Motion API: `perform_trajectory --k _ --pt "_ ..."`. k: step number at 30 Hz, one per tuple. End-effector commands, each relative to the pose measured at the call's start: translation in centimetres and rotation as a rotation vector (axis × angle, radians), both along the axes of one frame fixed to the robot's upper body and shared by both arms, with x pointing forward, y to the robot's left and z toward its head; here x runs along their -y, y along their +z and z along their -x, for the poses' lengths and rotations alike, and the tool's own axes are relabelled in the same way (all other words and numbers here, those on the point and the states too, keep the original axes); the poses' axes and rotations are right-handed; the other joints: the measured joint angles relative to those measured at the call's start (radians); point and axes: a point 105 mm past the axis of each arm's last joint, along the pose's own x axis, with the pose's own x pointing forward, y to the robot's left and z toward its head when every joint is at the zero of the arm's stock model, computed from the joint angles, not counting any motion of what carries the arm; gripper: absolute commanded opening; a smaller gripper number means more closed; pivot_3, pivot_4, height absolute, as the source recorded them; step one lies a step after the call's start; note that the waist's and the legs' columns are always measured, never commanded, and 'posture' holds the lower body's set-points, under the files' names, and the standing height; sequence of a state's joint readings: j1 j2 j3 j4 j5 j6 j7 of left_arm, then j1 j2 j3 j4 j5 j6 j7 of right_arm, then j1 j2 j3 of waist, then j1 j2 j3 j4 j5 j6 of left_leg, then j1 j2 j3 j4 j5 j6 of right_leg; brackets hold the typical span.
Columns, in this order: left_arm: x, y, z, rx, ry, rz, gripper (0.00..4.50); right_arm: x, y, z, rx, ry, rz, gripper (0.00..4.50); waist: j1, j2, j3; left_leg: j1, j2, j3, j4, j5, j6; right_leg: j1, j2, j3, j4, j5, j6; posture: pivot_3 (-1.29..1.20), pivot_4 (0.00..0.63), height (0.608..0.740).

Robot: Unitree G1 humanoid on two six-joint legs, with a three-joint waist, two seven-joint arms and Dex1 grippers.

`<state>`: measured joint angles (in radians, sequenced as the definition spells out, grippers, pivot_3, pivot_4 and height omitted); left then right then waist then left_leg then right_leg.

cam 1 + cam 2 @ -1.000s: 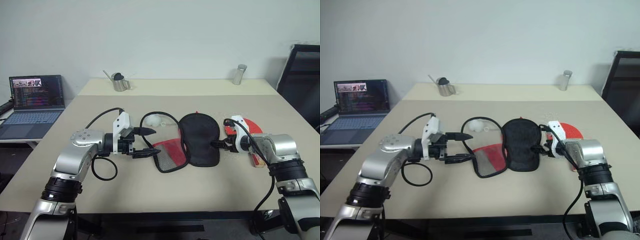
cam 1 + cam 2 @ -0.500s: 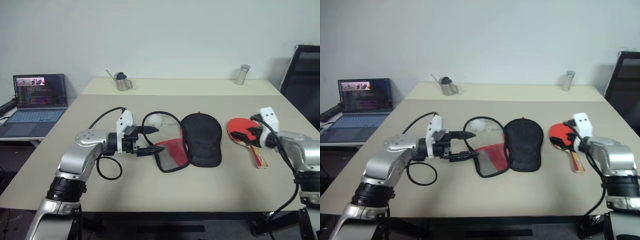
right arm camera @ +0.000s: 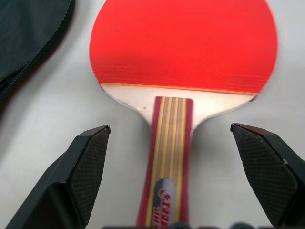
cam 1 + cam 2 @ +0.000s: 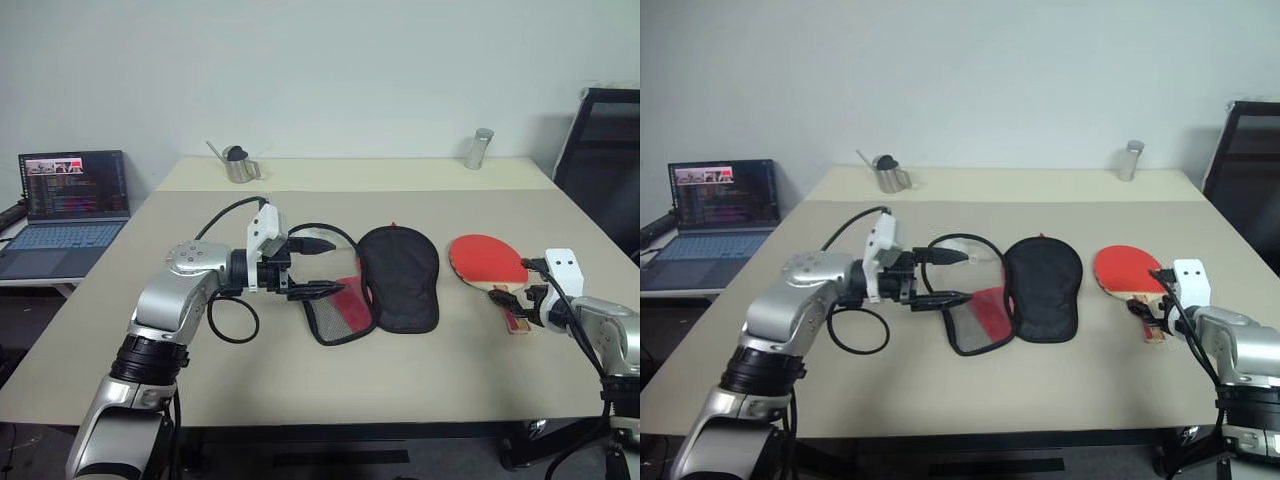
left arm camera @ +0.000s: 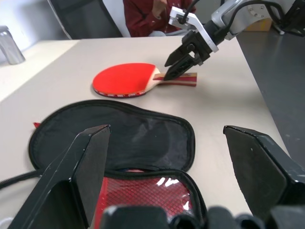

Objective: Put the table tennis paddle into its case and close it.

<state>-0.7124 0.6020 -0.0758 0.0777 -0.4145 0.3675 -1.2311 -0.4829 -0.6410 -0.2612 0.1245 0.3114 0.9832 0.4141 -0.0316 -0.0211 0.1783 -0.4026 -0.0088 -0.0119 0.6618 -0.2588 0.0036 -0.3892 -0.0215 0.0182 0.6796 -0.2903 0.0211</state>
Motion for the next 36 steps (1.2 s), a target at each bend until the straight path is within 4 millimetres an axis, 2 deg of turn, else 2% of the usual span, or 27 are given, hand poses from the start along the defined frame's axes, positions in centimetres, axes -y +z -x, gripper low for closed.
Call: perform_trajectory --k 1,6,13,16,24,27,31,36 --pt "0.2 1.2 0.1 0.063 -0.014 0.002 4.15 0.0 0.0 -0.4 0.012 -0.007 0.014 4.47 0.0 0.0 0.0 0.0 0.0 0.0 0.0 0.0 0.0 0.0 0.0 0.0 0.0 0.0 0.0 0.0 0.15 0.74" --pt "-0.1 1.1 0.0 0.066 -0.002 -0.004 4.15 0.1 -1.1 -0.7 -0.016 -0.026 0.014 4.47 0.0 0.0 0.0 0.0 0.0 0.0 0.0 0.0 0.0 0.0 0.0 0.0 0.0 0.0 0.0 0.0 0.15 0.74" --pt "-0.6 0.7 0.0 0.067 0.016 -0.016 4.15 -0.2 -1.4 -1.7 -0.006 -0.038 0.006 4.47 -0.001 0.0 0.0 0.001 0.0 0.0 0.001 0.0 0.0 0.001 0.0 0.0 0.001 0.0 0.0 0.0 0.15 0.74" --pt "-0.8 0.6 -0.1 0.067 0.027 -0.021 4.15 -0.2 -1.6 -1.8 -0.01 -0.034 0.033 3.89 -0.001 0.0 0.0 0.001 0.0 0.001 0.001 0.0 0.0 0.001 0.0 0.001 0.001 0.0 0.0 0.0 0.15 0.74" --pt "-2.0 0.4 -0.2 0.057 0.076 -0.022 4.15 0.4 -1.4 -1.8 0.007 -0.069 0.031 1.18 -0.002 0.0 0.0 0.002 0.0 0.0 0.001 0.0 0.0 0.001 0.0 0.001 0.001 0.0 0.0 0.0 0.15 0.74" --pt "-2.6 0.1 -0.1 0.047 0.096 -0.027 4.15 0.9 -0.4 -1.9 0.035 -0.081 0.036 1.09 -0.001 0.0 0.0 0.002 0.0 0.0 0.001 0.0 0.0 0.001 0.0 0.001 0.001 0.0 0.0 0.0 0.15 0.74" --pt "-4.0 -0.1 -0.1 0.041 0.161 -0.023 4.15 1.6 1.9 -2.1 0.094 -0.1 0.039 1.09 -0.001 0.0 0.0 0.001 0.0 0.0 0.001 0.0 0.0 0.001 0.0 0.0 0.001 0.0 0.0 0.0 0.15 0.74" --pt "-5.1 -0.4 0.2 0.032 0.211 -0.023 4.15 0.9 4.3 -2.1 0.154 -0.085 0.025 1.09 0.0 0.002 0.001 0.0 0.0 0.0 0.0 0.0 0.0 0.0 0.0 0.001 0.0 0.0 0.0 0.0 0.15 0.74"
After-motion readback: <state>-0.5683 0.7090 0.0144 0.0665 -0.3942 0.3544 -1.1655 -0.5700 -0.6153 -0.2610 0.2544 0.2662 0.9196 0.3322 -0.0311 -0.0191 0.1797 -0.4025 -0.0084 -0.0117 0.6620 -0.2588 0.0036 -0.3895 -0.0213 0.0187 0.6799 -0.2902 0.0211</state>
